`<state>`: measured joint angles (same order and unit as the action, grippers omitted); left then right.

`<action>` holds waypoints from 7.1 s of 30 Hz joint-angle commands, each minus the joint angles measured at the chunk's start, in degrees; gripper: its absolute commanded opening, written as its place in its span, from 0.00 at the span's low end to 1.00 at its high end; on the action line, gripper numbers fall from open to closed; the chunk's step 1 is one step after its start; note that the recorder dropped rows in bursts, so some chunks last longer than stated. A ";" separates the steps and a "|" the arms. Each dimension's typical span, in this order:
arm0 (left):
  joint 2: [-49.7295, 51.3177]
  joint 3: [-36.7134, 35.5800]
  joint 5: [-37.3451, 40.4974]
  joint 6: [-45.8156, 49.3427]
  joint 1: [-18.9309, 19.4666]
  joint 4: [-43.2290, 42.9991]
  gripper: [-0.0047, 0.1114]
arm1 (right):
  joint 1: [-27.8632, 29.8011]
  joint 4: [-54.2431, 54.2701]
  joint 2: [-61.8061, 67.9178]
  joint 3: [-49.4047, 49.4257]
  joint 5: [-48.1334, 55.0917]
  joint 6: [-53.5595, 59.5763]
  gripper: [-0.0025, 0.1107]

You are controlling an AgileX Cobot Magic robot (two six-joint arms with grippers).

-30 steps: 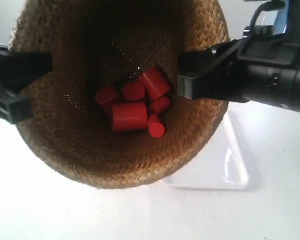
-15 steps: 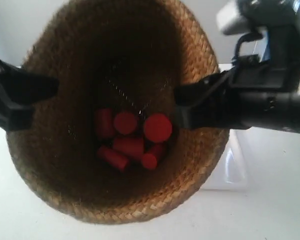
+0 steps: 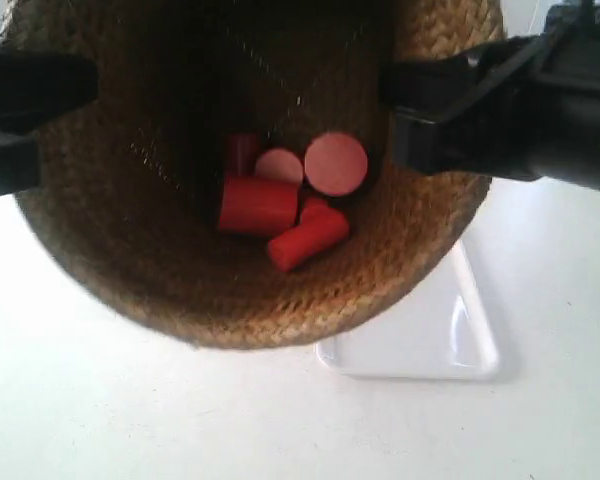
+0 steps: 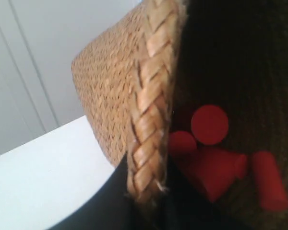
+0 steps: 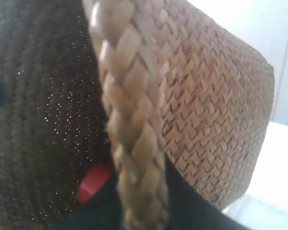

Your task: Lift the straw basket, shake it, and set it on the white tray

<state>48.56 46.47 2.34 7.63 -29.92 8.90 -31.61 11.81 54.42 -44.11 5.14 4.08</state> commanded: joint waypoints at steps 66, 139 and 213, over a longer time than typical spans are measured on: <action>5.73 -0.19 5.54 -0.58 0.33 -3.04 0.04 | 0.77 9.16 7.04 2.55 -6.33 9.79 0.02; -3.60 6.24 7.41 -10.04 -2.51 -5.97 0.04 | -3.30 -1.38 -3.84 -4.74 6.98 -6.68 0.02; 1.32 -0.45 5.32 -3.45 1.59 -4.30 0.04 | 0.48 -13.28 1.83 -1.72 0.81 -11.83 0.02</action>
<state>45.33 48.44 7.63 4.06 -29.26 5.46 -33.40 0.00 51.95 -46.23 8.79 -9.25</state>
